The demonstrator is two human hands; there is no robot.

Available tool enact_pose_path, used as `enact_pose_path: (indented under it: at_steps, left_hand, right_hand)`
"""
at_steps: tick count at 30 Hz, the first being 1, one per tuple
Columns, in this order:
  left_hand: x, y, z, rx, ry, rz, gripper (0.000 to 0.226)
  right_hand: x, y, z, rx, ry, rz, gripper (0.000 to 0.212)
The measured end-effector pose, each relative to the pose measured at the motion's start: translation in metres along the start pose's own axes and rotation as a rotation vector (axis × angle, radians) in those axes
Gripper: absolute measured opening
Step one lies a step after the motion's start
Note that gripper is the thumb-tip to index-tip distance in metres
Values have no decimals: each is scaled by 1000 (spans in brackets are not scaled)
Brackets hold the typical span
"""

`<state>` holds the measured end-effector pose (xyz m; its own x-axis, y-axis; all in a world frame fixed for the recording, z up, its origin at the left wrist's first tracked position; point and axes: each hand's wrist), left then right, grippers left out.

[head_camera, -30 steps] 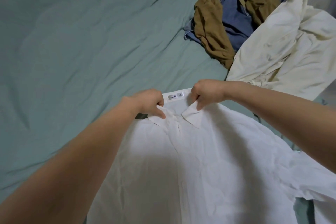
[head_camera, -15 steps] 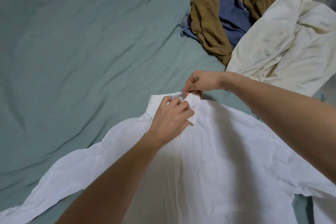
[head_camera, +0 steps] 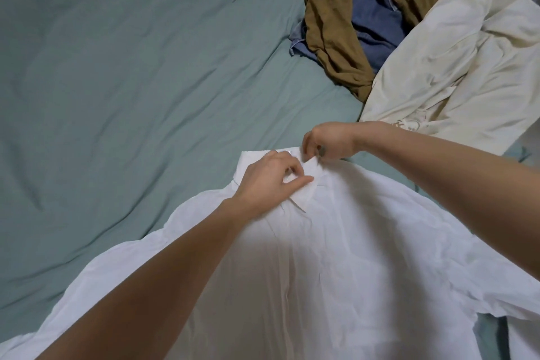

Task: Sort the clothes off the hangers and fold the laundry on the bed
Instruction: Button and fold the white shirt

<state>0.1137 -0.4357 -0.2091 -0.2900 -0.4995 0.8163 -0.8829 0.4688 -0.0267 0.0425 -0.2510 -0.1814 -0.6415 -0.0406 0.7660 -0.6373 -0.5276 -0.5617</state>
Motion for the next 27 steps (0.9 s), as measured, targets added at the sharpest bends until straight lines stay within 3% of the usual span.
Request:
enact_pose_path:
  at_steps: [2,4,6,9,11,13,16,20,24,27]
  left_hand:
    - [-5,5,0,190,-117,17,33]
    - [-8,10,4,295,-215,93,26]
    - [-6,10,6,312,-236,178,25]
    - [1,8,3,285,-306,267,39]
    - [8,7,0,296,-427,235,54]
    - [16,7,-3,310,-507,193,55]
    - [19,7,-8,375,-518,197,44]
    - [20,20,-17,763,-902,70,52]
    - [24,20,-21,789,-746,60,24]
    - [20,10,-23,801,-656,59,33]
  right_hand:
    - [1,-1,1,-9,-11,-33,21]
    - [8,-6,2,-8,141,-53,16]
    - [15,-13,3,4,283,-55,26]
    - [15,-18,4,41,326,-174,20]
    - [5,-19,7,-55,489,-383,11]
    - [-12,-15,6,-303,702,-537,18]
    - [-34,-14,8,-571,1010,-430,36]
    - [-46,-26,31,-379,1168,-558,17]
    - [-68,-41,55,-244,880,-714,23]
    - [-80,-49,64,-302,821,-874,13]
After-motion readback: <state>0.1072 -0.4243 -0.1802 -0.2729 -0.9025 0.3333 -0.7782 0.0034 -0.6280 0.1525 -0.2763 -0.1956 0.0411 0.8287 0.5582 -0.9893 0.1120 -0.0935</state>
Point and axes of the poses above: each hand's wrist, its own y-axis towards the middle knuckle, its own x-axis out of the back of the hand, z = x × y, and after that the axes turned 2 degrees about -z, right-handed
